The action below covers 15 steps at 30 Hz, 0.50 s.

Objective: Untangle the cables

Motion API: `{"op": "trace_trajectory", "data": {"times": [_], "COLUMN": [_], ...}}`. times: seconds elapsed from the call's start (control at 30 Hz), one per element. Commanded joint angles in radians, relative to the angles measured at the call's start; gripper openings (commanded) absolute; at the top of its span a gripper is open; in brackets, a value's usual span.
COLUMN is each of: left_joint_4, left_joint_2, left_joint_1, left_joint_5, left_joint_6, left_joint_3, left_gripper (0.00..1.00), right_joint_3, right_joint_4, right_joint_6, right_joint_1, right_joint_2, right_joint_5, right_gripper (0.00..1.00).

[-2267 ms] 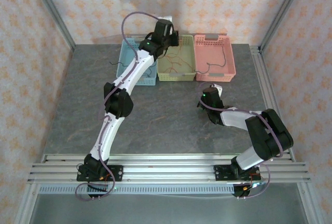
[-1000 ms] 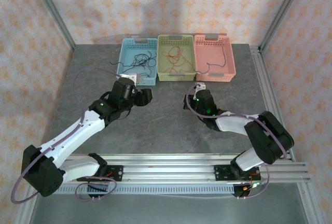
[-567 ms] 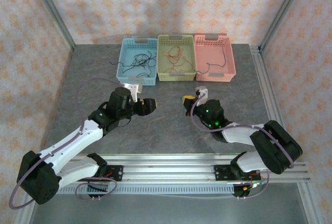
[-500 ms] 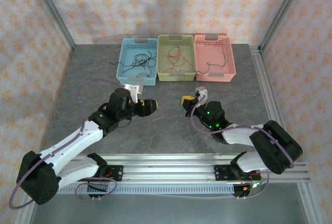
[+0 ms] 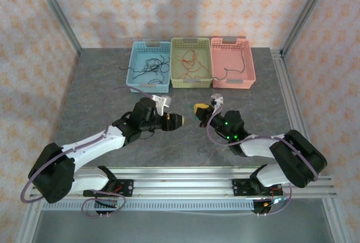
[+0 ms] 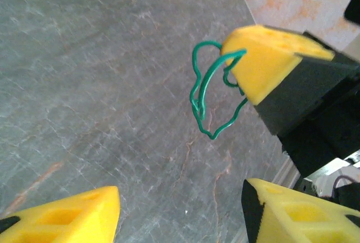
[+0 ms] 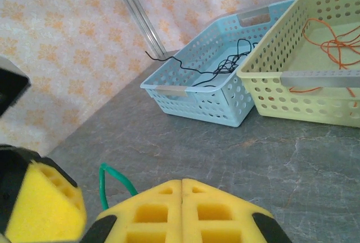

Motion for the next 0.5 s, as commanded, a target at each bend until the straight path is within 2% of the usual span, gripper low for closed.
{"op": "trace_trajectory", "data": {"times": [0.0, 0.2, 0.47], "left_joint_4": [0.098, 0.182, 0.252], "left_joint_2": [0.039, 0.124, 0.101], "left_joint_1": [-0.017, -0.038, -0.04], "left_joint_5": [-0.002, -0.048, -0.078], "left_joint_6": [-0.008, -0.029, -0.037], "left_joint_3": [0.025, 0.044, 0.027], "left_gripper": [0.57, 0.54, 0.52], "right_joint_3": [0.04, 0.046, 0.053], "right_joint_4": [0.017, 0.04, 0.04], "right_joint_6": [0.06, 0.13, 0.159], "right_joint_1": [0.006, 0.006, 0.006], "right_joint_2": [0.014, 0.035, 0.05], "right_joint_5": [-0.014, -0.011, -0.009], "right_gripper": [0.0, 0.0, 0.0]}}
